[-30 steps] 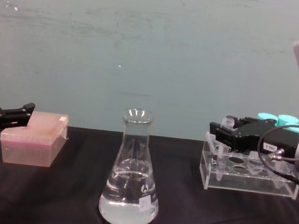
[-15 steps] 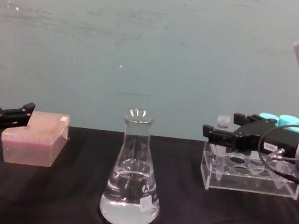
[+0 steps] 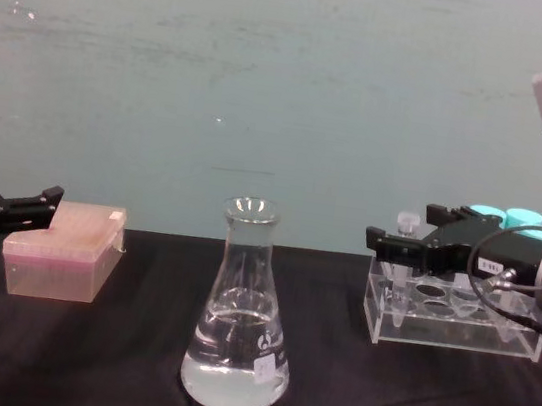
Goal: Pour the liquid from the test tube into the beaker using one hand.
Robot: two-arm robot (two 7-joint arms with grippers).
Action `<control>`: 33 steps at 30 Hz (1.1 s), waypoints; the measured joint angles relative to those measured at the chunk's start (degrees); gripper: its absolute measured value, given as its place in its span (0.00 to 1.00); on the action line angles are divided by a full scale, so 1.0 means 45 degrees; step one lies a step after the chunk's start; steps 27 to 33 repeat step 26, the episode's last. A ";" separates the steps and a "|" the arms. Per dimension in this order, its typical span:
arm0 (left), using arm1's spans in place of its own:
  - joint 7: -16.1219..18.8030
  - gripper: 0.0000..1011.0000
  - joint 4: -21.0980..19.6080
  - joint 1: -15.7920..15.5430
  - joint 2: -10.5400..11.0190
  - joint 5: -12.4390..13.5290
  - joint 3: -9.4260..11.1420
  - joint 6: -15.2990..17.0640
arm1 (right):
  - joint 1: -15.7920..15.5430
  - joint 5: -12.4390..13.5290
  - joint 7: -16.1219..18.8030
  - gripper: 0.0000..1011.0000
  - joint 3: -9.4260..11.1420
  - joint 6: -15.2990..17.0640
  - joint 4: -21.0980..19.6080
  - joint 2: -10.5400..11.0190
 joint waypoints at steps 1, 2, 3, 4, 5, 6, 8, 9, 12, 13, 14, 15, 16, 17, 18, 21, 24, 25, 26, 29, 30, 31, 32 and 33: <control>0.0000 0.99 0.0000 0.0000 0.0000 0.0000 0.0000 0.0000 | 0.0000 0.0000 0.0000 0.99 0.0000 0.0000 0.0000 0.0000; 0.0000 0.99 0.0001 0.0000 0.0000 0.0000 0.0000 0.0000 | 0.0000 0.0001 -0.0002 0.99 0.0000 0.0000 0.0000 0.0001; 0.0000 0.99 0.0000 0.0000 -0.0001 0.0000 0.0000 -0.0001 | 0.0000 0.0000 -0.0002 0.99 0.0000 0.0001 0.0000 0.0000; 0.0000 0.99 0.0000 -0.0001 0.0000 0.0000 0.0000 -0.0001 | 0.0000 0.0000 -0.0002 0.99 -0.0001 0.0000 0.0000 0.0000; 0.0000 0.99 0.0001 0.0000 0.0000 0.0000 0.0000 0.0000 | 0.0000 0.0000 -0.0003 0.99 0.0000 0.0000 0.0000 0.0001; 0.0000 0.99 0.0000 0.0000 0.0000 0.0000 0.0000 -0.0001 | 0.0000 0.0000 -0.0005 0.99 0.0000 0.0000 0.0000 0.0000; 0.0000 0.99 0.0000 0.0000 0.0000 0.0000 0.0000 -0.0001 | 0.0000 0.0001 -0.0007 0.99 -0.0001 0.0000 0.0001 0.0000; 0.0000 0.99 0.0000 0.0000 0.0000 0.0000 0.0000 0.0000 | 0.0000 0.0000 -0.0008 0.99 0.0000 0.0000 0.0000 0.0000; 0.0000 0.99 0.0000 -0.0001 0.0000 0.0000 0.0000 0.0000 | 0.0000 0.0000 -0.0008 0.99 0.0000 0.0000 0.0001 0.0000; 0.0000 0.99 0.0000 0.0000 0.0000 0.0000 0.0000 0.0000 | 0.0000 0.0000 -0.0009 0.99 0.0000 0.0000 0.0001 0.0001; 0.0000 0.99 0.0000 -0.0001 0.0000 0.0000 0.0000 0.0000 | 0.0000 0.0000 -0.0009 0.99 0.0000 0.0000 0.0000 0.0000; 0.0000 0.99 0.0000 0.0000 0.0000 0.0000 0.0000 -0.0001 | 0.0000 0.0000 -0.0009 0.99 0.0000 0.0000 0.0000 0.0000; 0.0000 0.99 0.0000 0.0001 0.0000 0.0000 0.0000 -0.0001 | 0.0000 0.0000 -0.0008 0.99 0.0000 0.0000 0.0001 0.0001; 0.0000 0.99 0.0000 0.0000 0.0000 0.0000 0.0000 -0.0001 | 0.0000 0.0001 -0.0009 0.99 -0.0001 0.0000 0.0001 0.0001; 0.0000 0.99 0.0000 0.0000 0.0000 0.0000 0.0000 0.0000 | 0.0000 0.0001 -0.0009 0.99 -0.0001 0.0000 0.0001 0.0000; 0.0001 0.99 0.0000 0.0000 0.0000 0.0000 0.0000 0.0000 | 0.0000 0.0000 -0.0009 0.99 0.0000 -0.0001 0.0002 0.0001; 0.0000 0.99 0.0001 0.0000 0.0000 0.0000 0.0000 -0.0001 | 0.0000 0.0000 -0.0009 0.99 0.0000 0.0000 0.0001 0.0000; 0.0000 0.99 0.0001 0.0000 0.0000 0.0000 0.0000 -0.0001 | 0.0000 0.0000 -0.0009 0.99 0.0000 0.0000 0.0001 0.0000; 0.0000 0.99 0.0000 0.0000 0.0000 0.0000 0.0000 -0.0001 | 0.0000 0.0000 -0.0009 0.99 0.0000 0.0000 0.0001 0.0000; 0.0000 0.99 0.0000 0.0000 0.0000 0.0000 0.0000 -0.0001 | 0.0000 0.0000 -0.0009 0.99 0.0000 0.0000 0.0001 0.0000; 0.0000 0.99 0.0000 0.0000 0.0000 0.0000 0.0000 -0.0001 | 0.0000 0.0000 -0.0009 0.99 0.0000 0.0000 0.0001 0.0000; 0.0000 0.99 0.0000 0.0000 0.0000 0.0000 0.0000 -0.0001 | 0.0000 0.0000 -0.0009 0.99 0.0000 0.0000 0.0001 0.0000; 0.0000 0.99 0.0000 0.0000 0.0000 0.0000 0.0000 -0.0001 | 0.0000 0.0000 -0.0009 0.99 0.0000 0.0000 0.0001 0.0000; 0.0000 0.99 0.0000 0.0000 0.0000 0.0000 0.0000 -0.0001 | 0.0000 0.0000 -0.0009 0.99 0.0000 0.0000 0.0001 0.0000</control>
